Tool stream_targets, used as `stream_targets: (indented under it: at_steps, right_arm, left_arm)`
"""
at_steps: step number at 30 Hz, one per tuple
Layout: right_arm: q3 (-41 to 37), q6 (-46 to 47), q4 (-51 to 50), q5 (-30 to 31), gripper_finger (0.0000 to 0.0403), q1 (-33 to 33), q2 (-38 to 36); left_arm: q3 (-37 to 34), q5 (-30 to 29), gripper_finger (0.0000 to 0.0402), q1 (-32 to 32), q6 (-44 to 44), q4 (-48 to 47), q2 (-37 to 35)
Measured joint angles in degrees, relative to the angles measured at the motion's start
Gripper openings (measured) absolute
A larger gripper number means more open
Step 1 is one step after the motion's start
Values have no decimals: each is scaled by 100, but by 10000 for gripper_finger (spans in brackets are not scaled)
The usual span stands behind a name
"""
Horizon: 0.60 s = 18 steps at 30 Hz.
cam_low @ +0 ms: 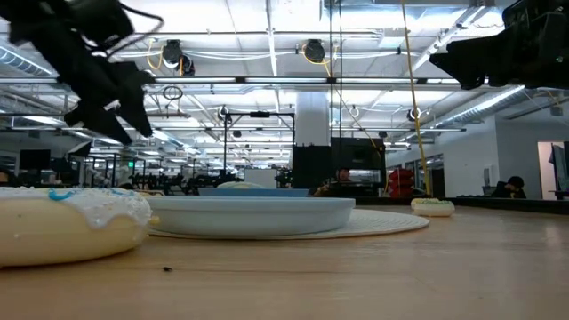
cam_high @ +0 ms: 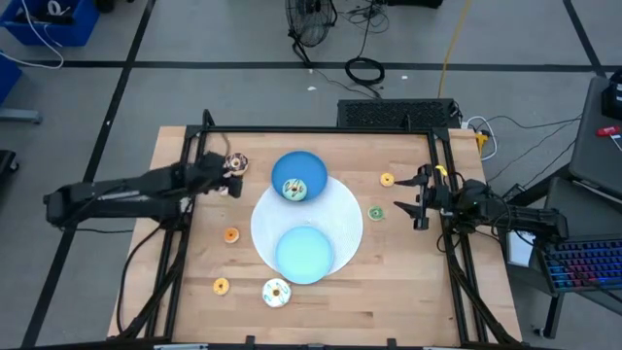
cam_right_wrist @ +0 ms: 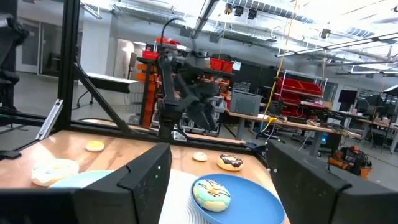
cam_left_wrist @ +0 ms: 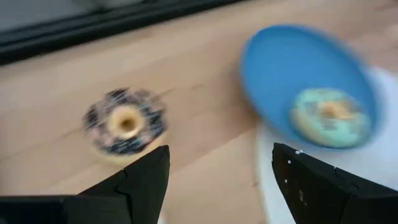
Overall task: Pick & Place donuts
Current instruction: Put the large black donut on the blue plate
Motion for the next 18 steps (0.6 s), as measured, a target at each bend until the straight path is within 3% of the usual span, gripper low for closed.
stream_targets:
  at_steps: [5, 10, 18]
  right_arm:
    - [-3, -4, 0, -2, 249, 0, 4]
    - [-4, -7, 0, -2, 249, 0, 4]
    - [-7, -7, 4, -2, 249, 0, 7]
  left_arm:
    - [812, 176, 282, 783, -269, -676, 1338]
    - [1451, 605, 282, 1619, 69, -1210, 2387]
    - [1684, 562, 282, 2523, 400, -1128, 3431]
